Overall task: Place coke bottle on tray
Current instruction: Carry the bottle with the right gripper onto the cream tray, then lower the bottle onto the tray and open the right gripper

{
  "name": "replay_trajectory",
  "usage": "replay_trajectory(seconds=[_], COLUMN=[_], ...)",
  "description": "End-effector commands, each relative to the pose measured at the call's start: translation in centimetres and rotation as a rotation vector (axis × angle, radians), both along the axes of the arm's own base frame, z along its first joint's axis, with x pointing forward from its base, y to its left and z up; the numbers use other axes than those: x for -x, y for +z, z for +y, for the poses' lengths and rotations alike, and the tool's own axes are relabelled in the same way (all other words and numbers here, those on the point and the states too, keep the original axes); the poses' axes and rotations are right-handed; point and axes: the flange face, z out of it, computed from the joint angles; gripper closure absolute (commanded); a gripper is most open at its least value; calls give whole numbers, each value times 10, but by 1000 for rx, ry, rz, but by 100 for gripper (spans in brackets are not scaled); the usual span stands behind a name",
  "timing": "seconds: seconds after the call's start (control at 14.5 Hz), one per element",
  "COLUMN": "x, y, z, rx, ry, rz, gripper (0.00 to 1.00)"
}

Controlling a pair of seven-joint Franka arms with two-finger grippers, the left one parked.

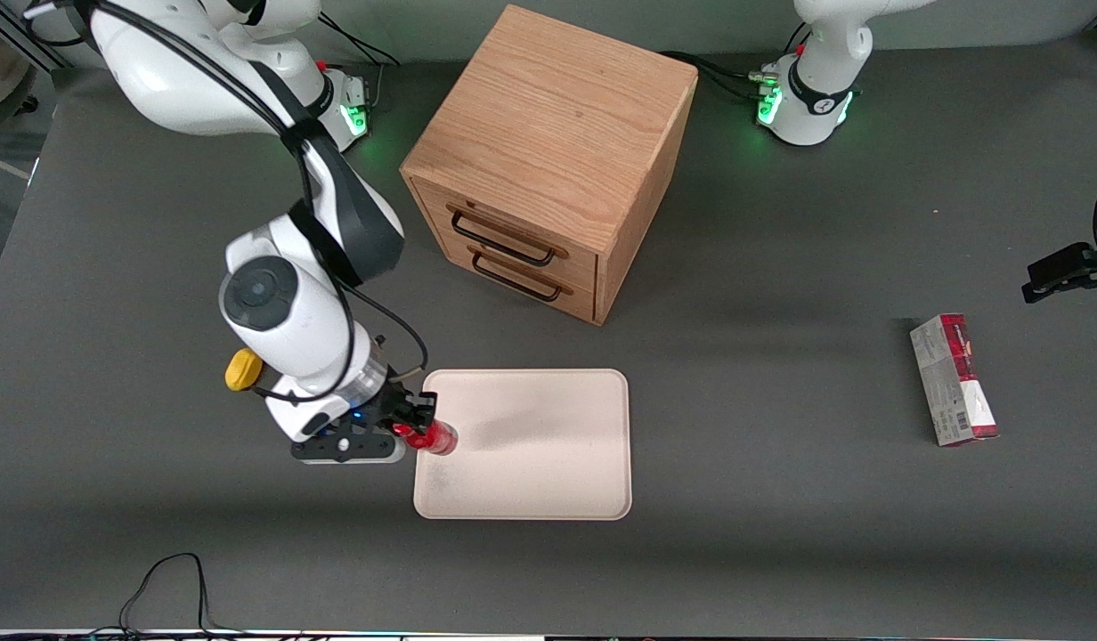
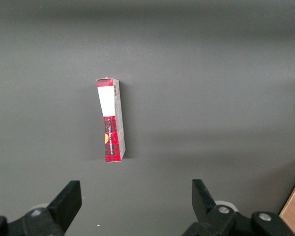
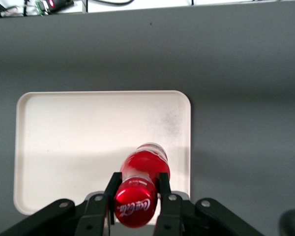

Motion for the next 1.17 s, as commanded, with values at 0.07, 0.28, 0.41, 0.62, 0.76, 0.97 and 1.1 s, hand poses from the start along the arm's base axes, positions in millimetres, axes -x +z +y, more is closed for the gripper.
replay_trajectory(seconds=[0.07,0.28,0.41,0.62,0.76,0.97,1.1], x=[0,-3,-4,-7,-9,-9,-10], y=[-39,-48,-60,-61,-59,-34,-6], z=[1,-7,-11,-17,-18,-20,-31], rx=[28,54,60,58,43,38,54], ry=[11,18,20,12,-5,-2,-14], rz=[-42,-43,-30,-33,-49,-79,-100], gripper=[100,100,100,83,0,0,0])
